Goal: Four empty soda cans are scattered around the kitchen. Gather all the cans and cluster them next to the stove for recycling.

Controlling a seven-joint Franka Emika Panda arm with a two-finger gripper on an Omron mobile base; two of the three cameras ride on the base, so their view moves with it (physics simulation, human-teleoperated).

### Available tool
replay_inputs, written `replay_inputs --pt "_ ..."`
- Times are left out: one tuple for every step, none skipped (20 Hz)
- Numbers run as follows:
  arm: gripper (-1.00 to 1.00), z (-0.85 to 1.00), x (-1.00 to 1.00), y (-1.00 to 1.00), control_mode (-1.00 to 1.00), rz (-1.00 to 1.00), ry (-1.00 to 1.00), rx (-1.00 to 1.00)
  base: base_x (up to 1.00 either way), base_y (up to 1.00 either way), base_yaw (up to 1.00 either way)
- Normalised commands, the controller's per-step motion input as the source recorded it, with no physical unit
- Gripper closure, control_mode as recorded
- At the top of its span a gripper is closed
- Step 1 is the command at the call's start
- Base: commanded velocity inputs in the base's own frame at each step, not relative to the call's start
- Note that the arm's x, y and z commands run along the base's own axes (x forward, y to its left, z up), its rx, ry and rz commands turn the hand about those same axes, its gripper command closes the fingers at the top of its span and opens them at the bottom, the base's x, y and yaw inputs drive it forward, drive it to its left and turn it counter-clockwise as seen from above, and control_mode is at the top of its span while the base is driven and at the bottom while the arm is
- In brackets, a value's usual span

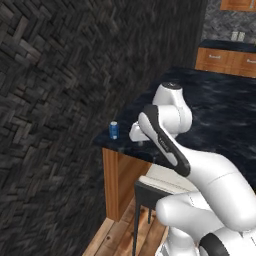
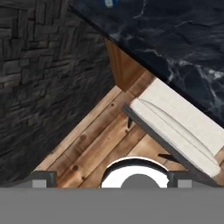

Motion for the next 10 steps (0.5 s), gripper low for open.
replay_inputs --pt "-1.0 0.0 0.25 0.03 -1.0 0.26 0.11 0.0 0.0 0.0 0.0" --pt "-1.0 0.0 0.19 0.0 -1.0 0.27 0.11 0.0 0.0 0.0 0.0" --pt "-1.0 0.03 0.19 0.01 -1.0 0.24 0.11 0.0 0.0 0.0 0.0" --pt "-1.0 0.04 0.17 0.0 -1.0 0.23 0.09 0.0 0.0 0.0 0.0" --pt "-1.0 0.01 0.22 0.0 -1.0 0.19 0.15 0.0 0.0 0.0 0.0" --pt "-1.0 0.0 0.23 0.01 -1.0 0.19 0.17 0.0 0.0 0.0 0.0" --pt "-1.0 0.0 0.27 0.01 -1.0 0.18 0.18 -0.01 0.0 0.0 0.0" --pt "-1.0 0.0 0.24 0.01 -1.0 0.17 0.14 -0.02 0.0 0.0 0.0" --pt "-1.0 0.0 0.27 0.01 -1.0 0.17 0.15 -0.01 0.0 0.0 0.0" --pt "-1.0 0.0 0.28 0.01 -1.0 0.16 0.17 -0.01 0.0 0.0 0.0"
